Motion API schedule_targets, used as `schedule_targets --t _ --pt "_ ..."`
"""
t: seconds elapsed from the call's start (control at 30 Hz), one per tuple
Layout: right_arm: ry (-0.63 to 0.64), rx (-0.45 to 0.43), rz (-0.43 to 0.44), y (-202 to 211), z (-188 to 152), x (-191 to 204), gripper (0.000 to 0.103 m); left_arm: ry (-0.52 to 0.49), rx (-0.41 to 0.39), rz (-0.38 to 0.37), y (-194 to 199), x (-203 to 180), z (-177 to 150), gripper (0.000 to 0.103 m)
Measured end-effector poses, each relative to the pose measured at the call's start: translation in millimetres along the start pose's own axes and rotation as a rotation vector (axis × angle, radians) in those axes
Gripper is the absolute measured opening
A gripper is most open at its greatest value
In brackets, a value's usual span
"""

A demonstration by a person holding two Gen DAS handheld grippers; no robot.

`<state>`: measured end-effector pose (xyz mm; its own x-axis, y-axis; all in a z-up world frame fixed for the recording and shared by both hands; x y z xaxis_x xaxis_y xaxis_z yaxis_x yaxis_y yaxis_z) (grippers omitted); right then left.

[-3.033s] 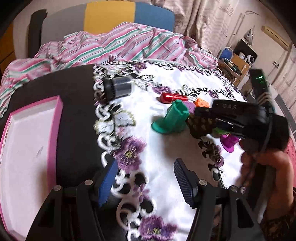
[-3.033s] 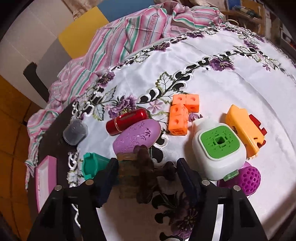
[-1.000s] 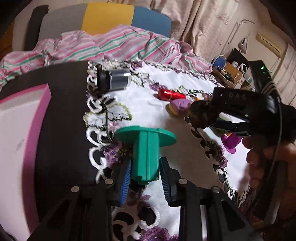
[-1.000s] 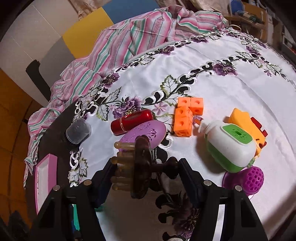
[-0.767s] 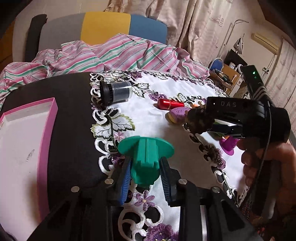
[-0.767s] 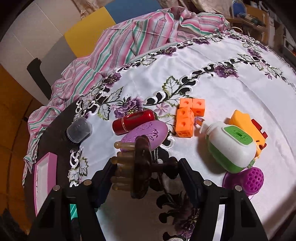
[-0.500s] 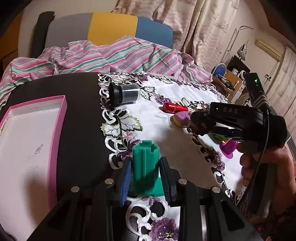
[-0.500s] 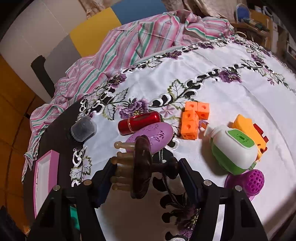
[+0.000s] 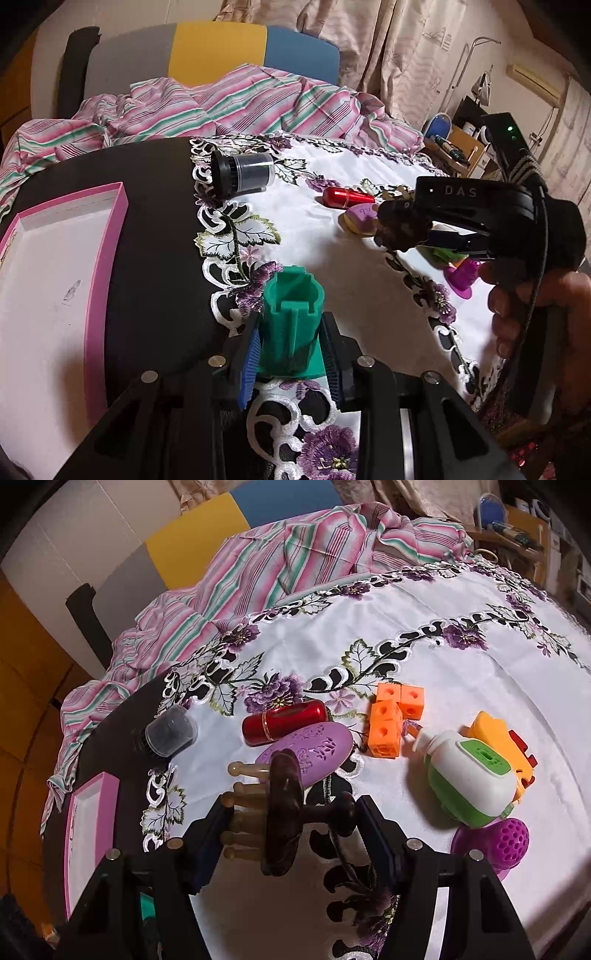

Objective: Organize rigid objects
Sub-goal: 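Set the teal holder in the pink tray with the left gripper while the right carries the comb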

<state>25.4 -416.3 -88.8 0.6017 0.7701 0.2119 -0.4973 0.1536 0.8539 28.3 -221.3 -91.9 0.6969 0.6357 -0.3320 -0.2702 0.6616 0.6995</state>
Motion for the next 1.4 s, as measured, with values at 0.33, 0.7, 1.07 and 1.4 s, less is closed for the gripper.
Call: schedule_targets --t 0.33,0.7,1.07,1.4 --pt "0.026 -0.009 0.008 2.2 -1.2 5.7 0.068 0.065 -0.109 -0.016 47.5 22.1 27.6 0.03" --pt "0.122 -0.03 0.083 17.8 -12.4 41.8 0.068 0.188 -0.165 0.113 88.7 126.9 43.2 0.03" --pt "0.193 -0.016 0.221 37.0 -30.0 117.9 0.068 0.262 -0.11 0.25 76.4 226.6 55.6 0.03" --pt "0.294 0.002 0.301 41.2 -48.8 185.3 0.068 0.263 -0.098 0.311 56.0 262.9 70.7 0.03"
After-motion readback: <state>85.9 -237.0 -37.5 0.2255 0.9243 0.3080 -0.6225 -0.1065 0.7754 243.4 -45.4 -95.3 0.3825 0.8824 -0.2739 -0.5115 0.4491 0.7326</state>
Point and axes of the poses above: each gripper's, at about its wrist camera, not at the fingertips, and y roughly against the way its jaws point, x to its left, z to its top, the point moved 7 cm from there along -y, roughly the way its jaws point, and after that the axes turned 8 degrees about -z, right-handed, at the moved point
